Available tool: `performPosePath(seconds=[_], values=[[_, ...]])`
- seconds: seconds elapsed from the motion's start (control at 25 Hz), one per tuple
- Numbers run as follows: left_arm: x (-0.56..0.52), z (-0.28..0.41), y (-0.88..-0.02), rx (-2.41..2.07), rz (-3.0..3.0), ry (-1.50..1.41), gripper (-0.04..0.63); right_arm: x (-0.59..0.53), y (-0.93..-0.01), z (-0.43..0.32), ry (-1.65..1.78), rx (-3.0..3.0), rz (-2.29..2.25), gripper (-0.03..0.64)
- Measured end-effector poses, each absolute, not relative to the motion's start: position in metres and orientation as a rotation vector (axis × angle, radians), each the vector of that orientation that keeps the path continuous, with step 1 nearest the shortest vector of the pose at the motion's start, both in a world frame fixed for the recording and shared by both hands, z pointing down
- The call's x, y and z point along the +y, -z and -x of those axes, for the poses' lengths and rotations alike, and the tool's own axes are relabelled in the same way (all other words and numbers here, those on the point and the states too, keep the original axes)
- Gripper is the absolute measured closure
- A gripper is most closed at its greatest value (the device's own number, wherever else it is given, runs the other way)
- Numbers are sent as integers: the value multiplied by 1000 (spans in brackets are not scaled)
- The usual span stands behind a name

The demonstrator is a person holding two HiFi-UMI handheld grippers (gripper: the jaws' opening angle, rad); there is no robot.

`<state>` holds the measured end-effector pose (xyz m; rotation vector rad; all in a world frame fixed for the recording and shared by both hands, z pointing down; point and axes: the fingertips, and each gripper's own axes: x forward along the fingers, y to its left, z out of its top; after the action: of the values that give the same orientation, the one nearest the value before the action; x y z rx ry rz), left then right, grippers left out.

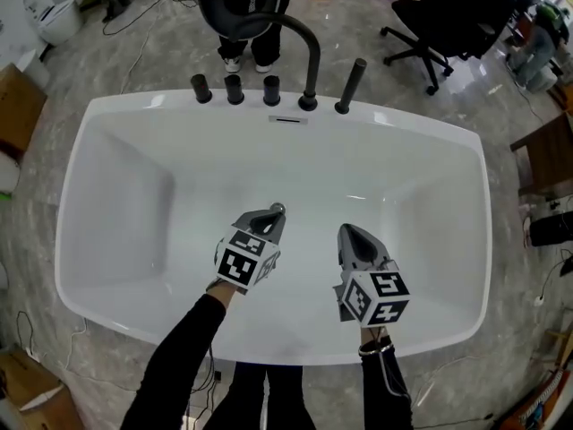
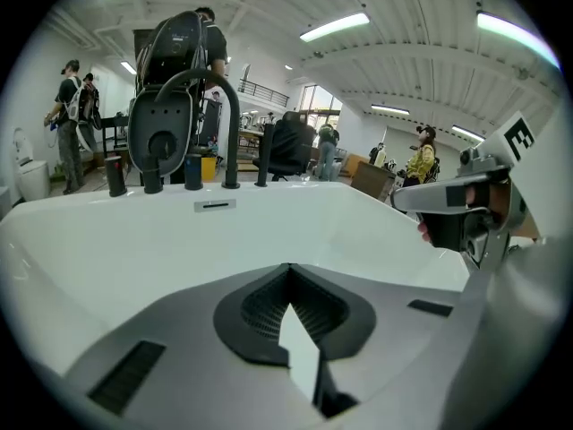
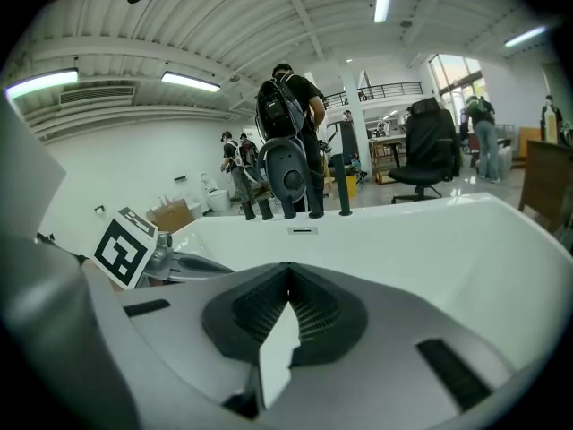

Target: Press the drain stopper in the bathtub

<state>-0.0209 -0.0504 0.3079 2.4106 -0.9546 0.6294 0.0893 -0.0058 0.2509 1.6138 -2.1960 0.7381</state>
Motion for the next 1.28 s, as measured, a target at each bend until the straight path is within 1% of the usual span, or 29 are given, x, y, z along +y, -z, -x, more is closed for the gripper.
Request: performPosePath(seconds=[0.6,0.84,1.28], values=[[-4,35,-184,-1054,-2490,-520,595,38,-164,-74,-671,-2264,-1637,615],[22,42,-152,-1073,-2498,-481,595,62,-135,-75,-635,-2286,-1642,615],[52,46,-109,-1097,-2539,-457,595,97,-108,-80,-630,-2293,-1669,615]])
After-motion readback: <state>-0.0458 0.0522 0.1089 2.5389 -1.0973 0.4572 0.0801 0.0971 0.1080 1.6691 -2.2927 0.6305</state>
